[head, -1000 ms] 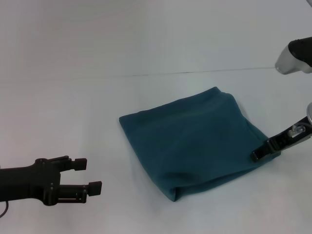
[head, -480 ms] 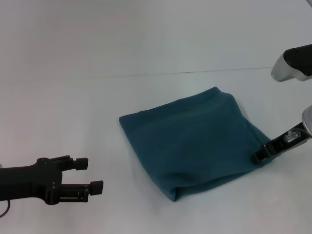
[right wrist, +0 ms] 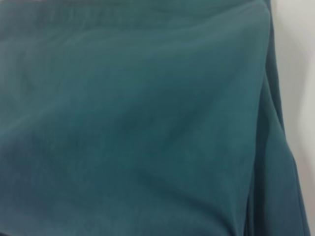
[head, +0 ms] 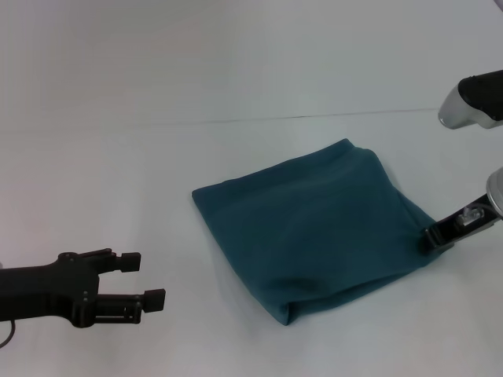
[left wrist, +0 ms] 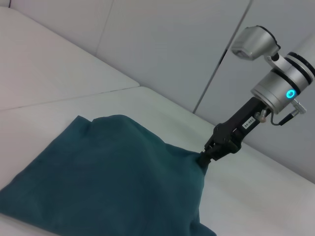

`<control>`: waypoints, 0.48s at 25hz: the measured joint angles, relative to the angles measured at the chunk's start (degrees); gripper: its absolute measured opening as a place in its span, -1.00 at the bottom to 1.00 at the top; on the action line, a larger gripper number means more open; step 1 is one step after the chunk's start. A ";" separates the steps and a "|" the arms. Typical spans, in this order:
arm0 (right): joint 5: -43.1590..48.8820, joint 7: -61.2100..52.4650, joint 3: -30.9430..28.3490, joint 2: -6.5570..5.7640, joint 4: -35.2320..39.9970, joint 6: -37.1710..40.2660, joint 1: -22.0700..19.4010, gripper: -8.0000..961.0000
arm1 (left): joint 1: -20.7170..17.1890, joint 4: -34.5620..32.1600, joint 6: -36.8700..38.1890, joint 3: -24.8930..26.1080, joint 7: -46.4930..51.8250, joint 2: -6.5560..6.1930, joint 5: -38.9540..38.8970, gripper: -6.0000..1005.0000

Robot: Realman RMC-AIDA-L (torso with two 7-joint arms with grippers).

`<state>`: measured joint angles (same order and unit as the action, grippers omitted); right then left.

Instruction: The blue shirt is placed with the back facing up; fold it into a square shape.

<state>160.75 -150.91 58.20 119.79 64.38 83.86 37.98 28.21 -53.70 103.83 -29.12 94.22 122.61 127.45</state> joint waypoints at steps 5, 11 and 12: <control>0.01 -0.03 -0.28 -0.09 2.37 -0.13 -0.07 -0.88 | 0.08 0.00 -0.04 -0.06 0.00 0.05 0.00 0.89; 0.01 -0.67 -0.88 -0.01 6.51 -0.12 -0.36 -0.94 | 0.05 0.02 -0.04 -0.06 0.00 0.08 -0.07 0.89; 0.01 -0.73 -1.05 0.03 7.28 -0.12 -0.37 -0.94 | 0.04 0.05 -0.04 -0.06 0.00 0.08 -0.07 0.89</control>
<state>160.76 -151.64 57.16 119.82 71.67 83.74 37.61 28.25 -53.65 103.79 -29.18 94.22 122.69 127.37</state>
